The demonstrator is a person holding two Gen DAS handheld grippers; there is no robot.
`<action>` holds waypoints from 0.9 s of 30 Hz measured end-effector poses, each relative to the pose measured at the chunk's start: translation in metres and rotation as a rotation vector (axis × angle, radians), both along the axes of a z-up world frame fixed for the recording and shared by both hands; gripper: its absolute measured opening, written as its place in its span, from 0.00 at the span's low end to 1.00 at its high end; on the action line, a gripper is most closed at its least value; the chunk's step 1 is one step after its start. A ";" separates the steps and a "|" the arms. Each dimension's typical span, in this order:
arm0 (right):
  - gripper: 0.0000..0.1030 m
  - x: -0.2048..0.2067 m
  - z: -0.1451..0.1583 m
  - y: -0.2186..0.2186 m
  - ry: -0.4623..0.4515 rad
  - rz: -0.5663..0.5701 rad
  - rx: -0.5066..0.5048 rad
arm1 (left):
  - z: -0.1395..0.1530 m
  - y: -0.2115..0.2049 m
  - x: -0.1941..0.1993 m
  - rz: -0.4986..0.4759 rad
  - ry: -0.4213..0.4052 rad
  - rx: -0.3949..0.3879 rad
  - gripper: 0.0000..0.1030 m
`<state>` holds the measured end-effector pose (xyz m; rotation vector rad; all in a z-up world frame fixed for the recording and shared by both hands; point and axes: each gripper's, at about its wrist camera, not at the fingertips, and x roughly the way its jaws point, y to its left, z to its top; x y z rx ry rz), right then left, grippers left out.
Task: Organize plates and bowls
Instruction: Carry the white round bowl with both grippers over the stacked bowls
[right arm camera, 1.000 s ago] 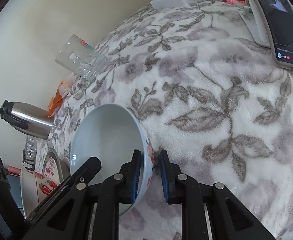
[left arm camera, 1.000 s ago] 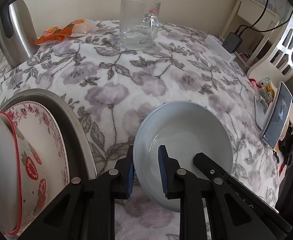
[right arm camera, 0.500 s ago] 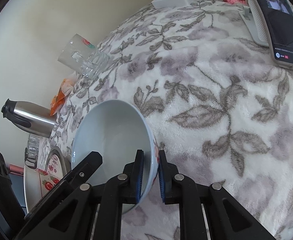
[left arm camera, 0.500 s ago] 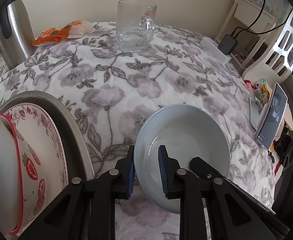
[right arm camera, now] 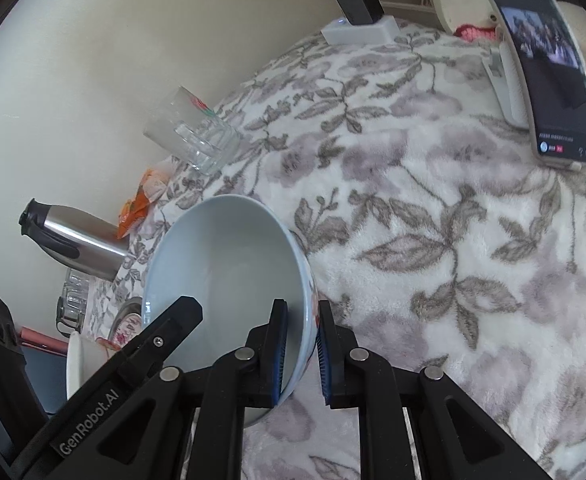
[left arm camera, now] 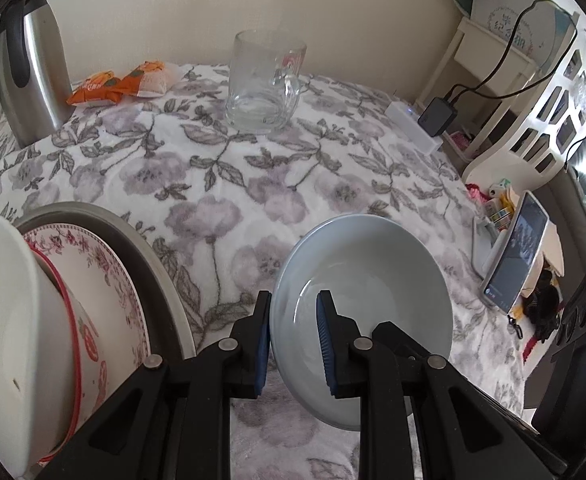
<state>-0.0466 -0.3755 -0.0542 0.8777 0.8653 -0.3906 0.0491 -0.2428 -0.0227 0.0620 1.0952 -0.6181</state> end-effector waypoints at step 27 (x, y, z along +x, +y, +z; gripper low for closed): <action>0.15 0.004 0.088 0.051 -0.148 0.055 -0.113 | 0.086 0.069 -0.001 0.087 -0.067 -0.216 0.22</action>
